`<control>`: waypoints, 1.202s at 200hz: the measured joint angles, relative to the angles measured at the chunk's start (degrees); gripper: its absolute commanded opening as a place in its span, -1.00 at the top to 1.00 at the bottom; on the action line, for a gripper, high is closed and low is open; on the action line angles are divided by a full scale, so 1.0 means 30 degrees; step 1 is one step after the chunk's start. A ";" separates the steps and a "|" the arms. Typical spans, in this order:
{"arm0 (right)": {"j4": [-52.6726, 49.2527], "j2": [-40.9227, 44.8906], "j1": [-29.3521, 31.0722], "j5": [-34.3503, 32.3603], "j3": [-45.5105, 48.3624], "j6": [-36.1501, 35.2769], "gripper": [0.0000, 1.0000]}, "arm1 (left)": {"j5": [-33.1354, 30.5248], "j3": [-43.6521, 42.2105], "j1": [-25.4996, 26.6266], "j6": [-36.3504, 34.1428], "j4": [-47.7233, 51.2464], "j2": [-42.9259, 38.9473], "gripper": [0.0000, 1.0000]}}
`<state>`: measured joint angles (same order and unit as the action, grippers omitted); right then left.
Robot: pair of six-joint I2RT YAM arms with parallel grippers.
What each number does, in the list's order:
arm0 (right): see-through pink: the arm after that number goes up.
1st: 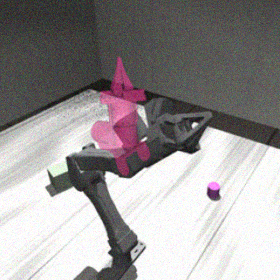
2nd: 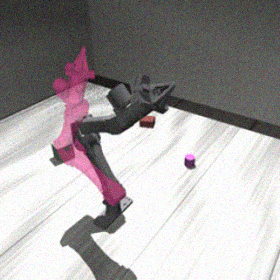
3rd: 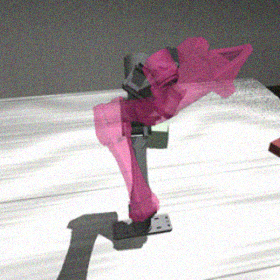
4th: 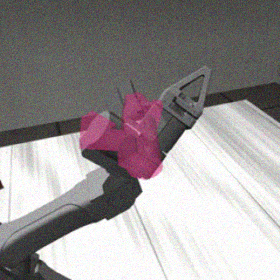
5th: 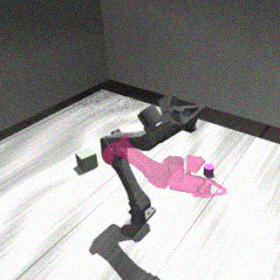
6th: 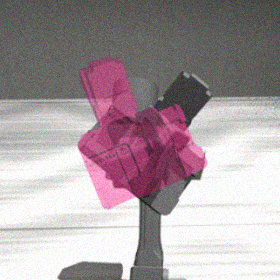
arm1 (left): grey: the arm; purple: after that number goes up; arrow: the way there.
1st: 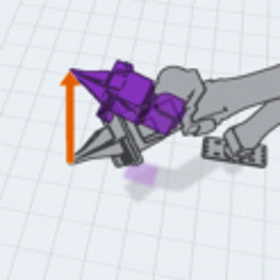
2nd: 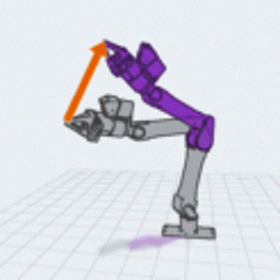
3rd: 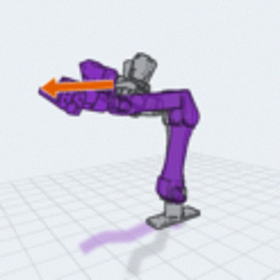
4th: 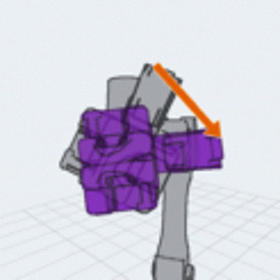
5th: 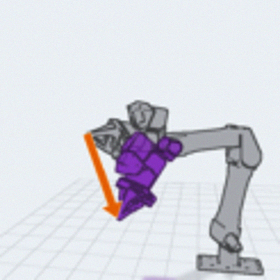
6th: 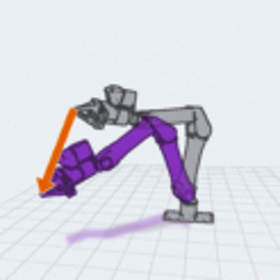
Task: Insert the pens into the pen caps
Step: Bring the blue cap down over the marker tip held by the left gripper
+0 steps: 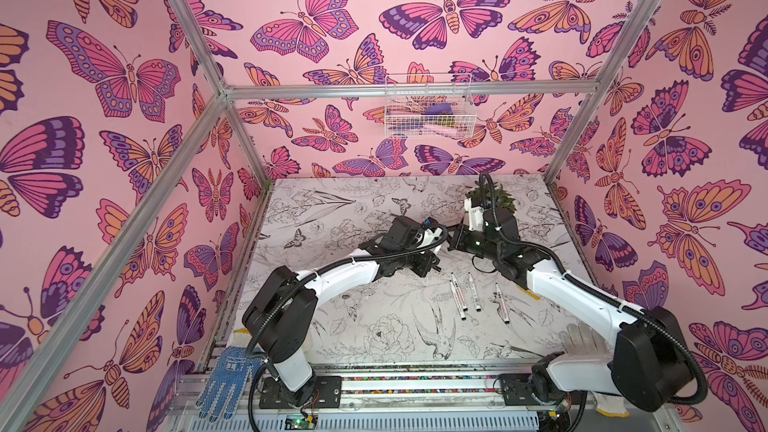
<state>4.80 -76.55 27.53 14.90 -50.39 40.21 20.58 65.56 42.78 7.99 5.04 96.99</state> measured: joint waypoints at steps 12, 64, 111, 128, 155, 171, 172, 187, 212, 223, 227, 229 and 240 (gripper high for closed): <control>0.0051 0.0000 0.0000 -0.0007 0.0080 -0.0015 1.00 | 0.0000 0.0000 0.0000 0.0000 0.0022 0.0000 1.00; -0.0102 0.0284 0.0036 -0.0678 0.0393 -0.0452 1.00 | -0.0007 0.0000 0.0051 0.0007 -0.0124 0.0000 1.00; -0.0197 0.0466 0.0036 -0.1166 0.0393 -0.0721 1.00 | 0.0000 0.0000 0.0051 0.0000 -0.0211 0.0000 1.00; -0.0204 0.0466 0.0036 -0.1151 0.0386 -0.0794 1.00 | 0.0000 0.0000 0.0051 -0.0007 -0.0219 0.0000 1.00; -0.0233 0.0466 0.0036 -0.0925 0.0386 -0.0852 1.00 | -0.0007 0.0000 0.0051 0.0000 -0.0226 0.0000 1.00; -0.0226 0.0466 0.0036 -0.0721 0.0386 -0.0845 1.00 | -0.0015 0.0000 0.0051 0.0000 -0.0226 0.0000 1.00; -0.0219 0.0466 0.0036 -0.0714 0.0386 -0.0845 1.00 | -0.0007 0.0000 0.0051 0.0000 -0.0226 0.0000 1.00; -0.0153 0.0466 0.0036 -0.0634 0.0386 -0.0838 1.00 | -0.0007 0.0000 0.0051 0.0000 -0.0226 0.0000 1.00; 0.0102 0.0561 0.0029 -0.0634 0.0393 -0.0765 1.00 | -0.0007 0.0000 0.0051 0.0000 -0.0233 0.0000 1.00; 0.0175 0.0656 -0.0036 -0.0605 0.0393 -0.0685 1.00 | -0.0007 0.0000 0.0051 -0.0007 -0.0226 0.0000 1.00; 0.0211 0.0678 -0.0051 -0.0597 0.0393 -0.0634 1.00 | -0.0007 0.0000 0.0051 0.0000 -0.0226 0.0000 1.00; 0.0226 0.0699 -0.0073 -0.0590 0.0393 -0.0597 1.00 | -0.0007 0.0000 0.0051 -0.0007 -0.0226 0.0000 1.00; 0.0335 0.0772 -0.0168 -0.0583 0.0393 -0.0510 1.00 | -0.0007 0.0000 0.0051 0.0000 -0.0226 0.0000 1.00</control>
<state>5.80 -74.24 27.03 13.15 -49.21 38.68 20.56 65.56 42.94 7.99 4.36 96.99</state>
